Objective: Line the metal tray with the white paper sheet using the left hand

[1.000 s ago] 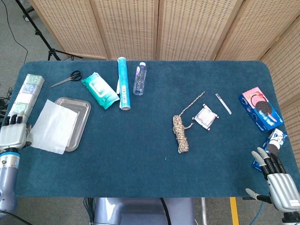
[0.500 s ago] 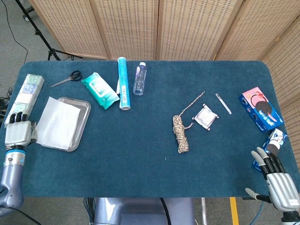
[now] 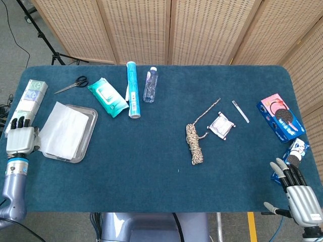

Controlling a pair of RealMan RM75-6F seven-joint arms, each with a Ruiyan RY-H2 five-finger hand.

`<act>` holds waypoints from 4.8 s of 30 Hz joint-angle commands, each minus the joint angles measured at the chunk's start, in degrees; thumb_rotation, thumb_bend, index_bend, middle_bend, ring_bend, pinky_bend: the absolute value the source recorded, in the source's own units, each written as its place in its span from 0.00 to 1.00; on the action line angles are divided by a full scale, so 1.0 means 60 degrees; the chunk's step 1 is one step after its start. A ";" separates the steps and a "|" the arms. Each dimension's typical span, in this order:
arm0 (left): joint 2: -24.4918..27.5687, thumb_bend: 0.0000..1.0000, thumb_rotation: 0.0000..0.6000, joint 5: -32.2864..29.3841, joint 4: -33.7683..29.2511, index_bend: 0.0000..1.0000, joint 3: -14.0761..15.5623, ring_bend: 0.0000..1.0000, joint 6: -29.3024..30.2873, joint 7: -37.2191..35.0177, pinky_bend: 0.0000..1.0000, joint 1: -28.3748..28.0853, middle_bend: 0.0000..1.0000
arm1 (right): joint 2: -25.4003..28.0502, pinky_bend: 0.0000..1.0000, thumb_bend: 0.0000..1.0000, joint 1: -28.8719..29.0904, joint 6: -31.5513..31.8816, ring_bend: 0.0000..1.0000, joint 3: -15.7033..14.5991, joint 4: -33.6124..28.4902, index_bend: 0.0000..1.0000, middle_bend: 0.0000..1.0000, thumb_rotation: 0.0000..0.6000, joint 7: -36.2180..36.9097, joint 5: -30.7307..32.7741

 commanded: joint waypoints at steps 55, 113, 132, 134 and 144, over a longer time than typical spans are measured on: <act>0.0052 0.07 0.91 -0.0215 0.0106 0.45 -0.0252 0.00 -0.0735 0.0076 0.00 0.0016 0.00 | -0.0021 0.00 0.00 -0.0033 0.0159 0.00 0.0042 0.0070 0.00 0.00 1.00 0.0120 -0.0009; 0.2297 0.00 0.20 -0.4964 -0.2775 0.28 0.1225 0.00 -0.4410 -0.1014 0.00 -0.2720 0.00 | 0.0015 0.00 0.00 -0.0089 0.0424 0.00 0.0076 0.0179 0.00 0.00 1.00 0.0560 -0.0112; 0.1258 0.00 0.20 -0.4592 -0.1650 0.26 0.1208 0.00 -0.3893 -0.1789 0.00 -0.2784 0.00 | 0.0012 0.00 0.00 -0.0074 0.0393 0.00 0.0085 0.0193 0.00 0.00 1.00 0.0577 -0.0084; 0.1137 0.00 0.19 -0.4560 -0.1491 0.26 0.1130 0.00 -0.3836 -0.1904 0.00 -0.2769 0.00 | 0.0013 0.00 0.00 -0.0067 0.0379 0.00 0.0089 0.0194 0.00 0.00 1.00 0.0584 -0.0073; 0.0784 0.00 0.19 -0.4423 -0.1185 0.26 0.1071 0.00 -0.3623 -0.1918 0.00 -0.2790 0.00 | 0.0019 0.00 0.00 -0.0068 0.0385 0.00 0.0089 0.0192 0.00 0.00 1.00 0.0601 -0.0075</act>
